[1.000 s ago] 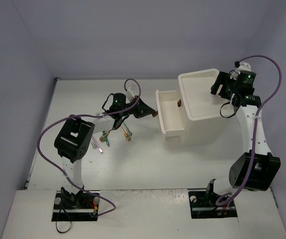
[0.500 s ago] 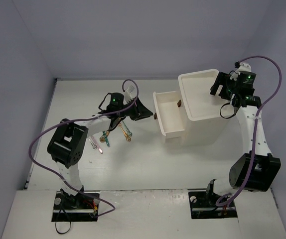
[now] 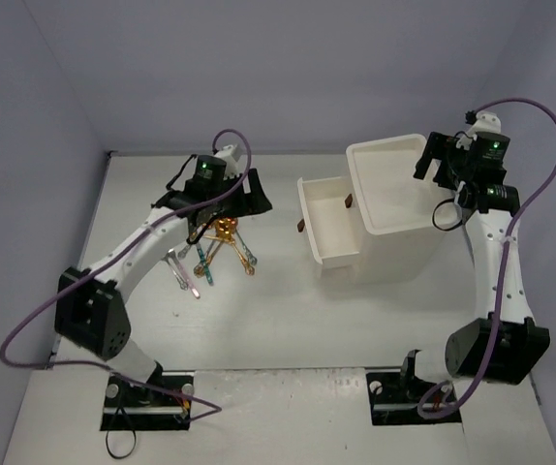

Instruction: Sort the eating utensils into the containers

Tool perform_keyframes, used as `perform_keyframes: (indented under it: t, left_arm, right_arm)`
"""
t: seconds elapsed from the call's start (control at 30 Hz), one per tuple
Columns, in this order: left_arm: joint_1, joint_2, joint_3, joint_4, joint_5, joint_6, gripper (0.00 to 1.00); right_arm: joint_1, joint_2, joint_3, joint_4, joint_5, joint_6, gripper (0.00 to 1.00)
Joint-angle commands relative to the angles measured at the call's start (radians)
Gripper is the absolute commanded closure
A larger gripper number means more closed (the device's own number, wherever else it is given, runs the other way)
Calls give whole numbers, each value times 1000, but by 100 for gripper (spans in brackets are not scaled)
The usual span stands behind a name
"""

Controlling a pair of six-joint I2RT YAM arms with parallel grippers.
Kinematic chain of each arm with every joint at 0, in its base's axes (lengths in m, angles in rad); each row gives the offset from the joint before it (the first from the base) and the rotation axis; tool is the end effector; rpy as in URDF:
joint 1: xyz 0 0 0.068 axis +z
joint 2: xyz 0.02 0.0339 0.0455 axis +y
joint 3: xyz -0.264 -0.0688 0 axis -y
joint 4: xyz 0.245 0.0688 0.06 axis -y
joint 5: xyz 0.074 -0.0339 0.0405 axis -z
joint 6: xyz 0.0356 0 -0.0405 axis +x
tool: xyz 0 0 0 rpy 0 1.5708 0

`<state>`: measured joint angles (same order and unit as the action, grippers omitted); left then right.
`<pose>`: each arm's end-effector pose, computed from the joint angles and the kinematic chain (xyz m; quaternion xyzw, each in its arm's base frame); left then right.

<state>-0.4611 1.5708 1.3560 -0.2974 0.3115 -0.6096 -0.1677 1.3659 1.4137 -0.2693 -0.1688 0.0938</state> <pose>0.3231 -0.1727 0.3310 0.0149 0.8562 -0.3696 0.3607 0.3112 -0.0466 0.4196 0.0492 0.7784 0.0428 0.6244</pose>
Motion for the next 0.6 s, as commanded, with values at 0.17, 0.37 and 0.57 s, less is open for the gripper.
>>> perform_keyframes:
  t: [0.17,0.37,0.57]
  left_arm:
    - [51,-289,-212,-289,-455,-38,29]
    - [174,-331,-362,-285,-473,-98,34]
    - [277,-318,-437,-206,-488,-110,45]
  right_arm:
    - [80,-150,92,38,131,-59,0]
    - [147,-235,34,38,165,-62,0]
    - [228,-325,-50,40,254,-78,0]
